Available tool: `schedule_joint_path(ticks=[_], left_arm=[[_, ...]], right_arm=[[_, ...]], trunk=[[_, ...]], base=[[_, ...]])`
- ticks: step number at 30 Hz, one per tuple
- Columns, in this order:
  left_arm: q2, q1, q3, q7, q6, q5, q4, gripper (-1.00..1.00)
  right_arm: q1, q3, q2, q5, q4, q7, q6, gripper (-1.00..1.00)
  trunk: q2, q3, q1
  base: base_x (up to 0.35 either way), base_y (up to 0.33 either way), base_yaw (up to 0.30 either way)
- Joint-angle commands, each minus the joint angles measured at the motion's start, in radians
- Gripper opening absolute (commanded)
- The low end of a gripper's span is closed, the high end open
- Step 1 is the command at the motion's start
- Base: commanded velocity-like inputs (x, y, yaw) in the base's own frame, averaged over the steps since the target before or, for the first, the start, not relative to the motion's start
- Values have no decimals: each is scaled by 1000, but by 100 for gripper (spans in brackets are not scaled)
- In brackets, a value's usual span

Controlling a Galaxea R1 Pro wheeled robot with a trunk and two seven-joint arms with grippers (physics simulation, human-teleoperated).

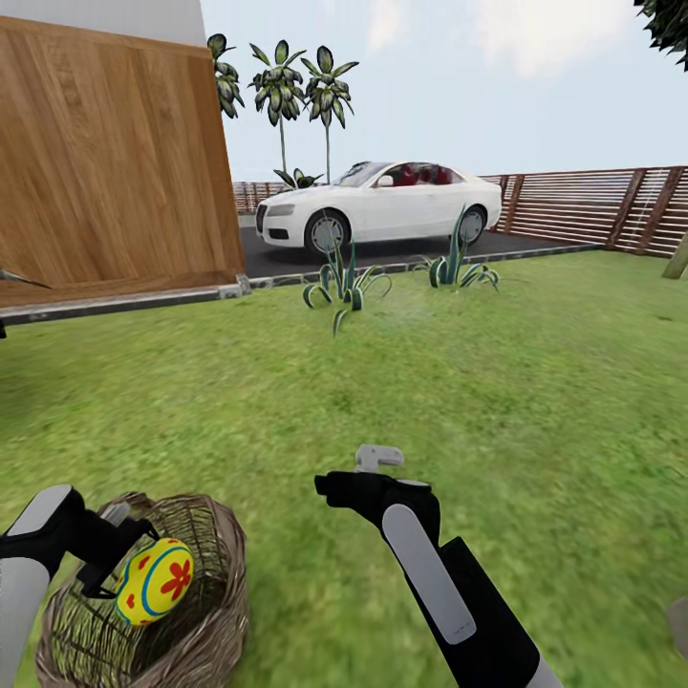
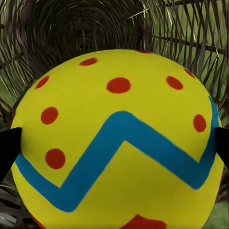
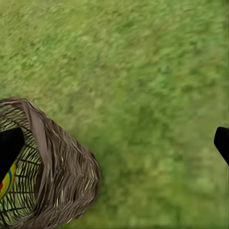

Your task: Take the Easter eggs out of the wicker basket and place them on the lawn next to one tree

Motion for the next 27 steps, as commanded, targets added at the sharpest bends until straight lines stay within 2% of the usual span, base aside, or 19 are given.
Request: schedule_joint_path(ticks=[1, 27], left_arm=[[-1, 0, 3, 10, 2, 8, -1, -100], [-5, 1, 3, 10, 4, 9, 0, -100]], right_arm=[[-1, 1, 0, -9, -1, -10, 2, 100], [-1, 2, 0, -11, -1, -10, 2, 100]], trunk=[[7, 2, -4], [189, 84, -104]], base=[[0, 0, 0], [0, 0, 0]])
